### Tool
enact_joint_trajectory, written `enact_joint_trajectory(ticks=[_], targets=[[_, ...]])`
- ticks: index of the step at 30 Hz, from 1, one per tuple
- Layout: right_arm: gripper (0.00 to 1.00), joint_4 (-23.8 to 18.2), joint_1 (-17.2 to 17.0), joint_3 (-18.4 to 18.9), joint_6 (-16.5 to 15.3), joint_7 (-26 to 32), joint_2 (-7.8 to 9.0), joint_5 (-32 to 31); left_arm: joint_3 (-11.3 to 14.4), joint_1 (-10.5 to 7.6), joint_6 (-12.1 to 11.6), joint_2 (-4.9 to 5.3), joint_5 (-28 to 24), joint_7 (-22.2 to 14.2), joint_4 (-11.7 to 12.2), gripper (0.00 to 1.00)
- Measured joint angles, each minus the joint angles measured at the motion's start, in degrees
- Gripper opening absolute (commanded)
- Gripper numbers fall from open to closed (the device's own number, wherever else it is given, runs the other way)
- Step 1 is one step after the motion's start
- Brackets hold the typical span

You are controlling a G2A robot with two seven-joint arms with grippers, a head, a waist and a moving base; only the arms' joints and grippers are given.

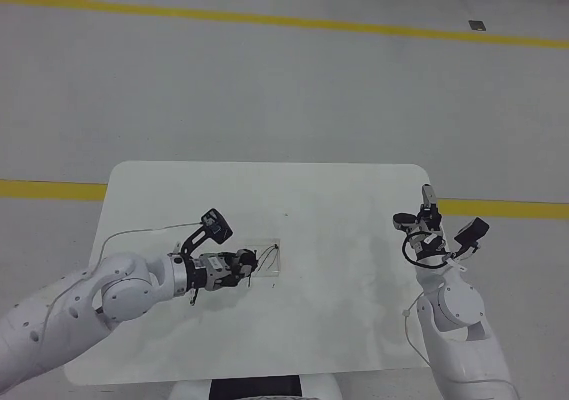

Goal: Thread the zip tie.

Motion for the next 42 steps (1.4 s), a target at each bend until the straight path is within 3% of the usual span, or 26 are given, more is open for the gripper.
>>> enact_joint_trajectory(ticks=[4,7,16,20,42], targets=[[1.0,-2.02,0.68,-2.65,1.19,2.05,0.37,-11.72,0.0,0.0,0.0,0.0,0.0,0.0,0.0,0.0],[1.0,-2.64,2.51,-5.81,0.19,6.74,0.54,-20.9,0.0,0.0,0.0,0.0,0.0,0.0,0.0,0.0],[1.0,-2.04,9.32,-16.98,-10.86,21.51,0.75,-40.15,0.0,0.0,0.0,0.0,0.0,0.0,0.0,0.0],[1.0,-0.66,11.29,-20.01,-13.63,23.29,0.5,-42.08,0.0,0.0,0.0,0.0,0.0,0.0,0.0,0.0],[1.0,-0.71,11.29,-19.97,-13.54,23.17,0.5,-42.04,0.0,0.0,0.0,0.0,0.0,0.0,0.0,0.0]])
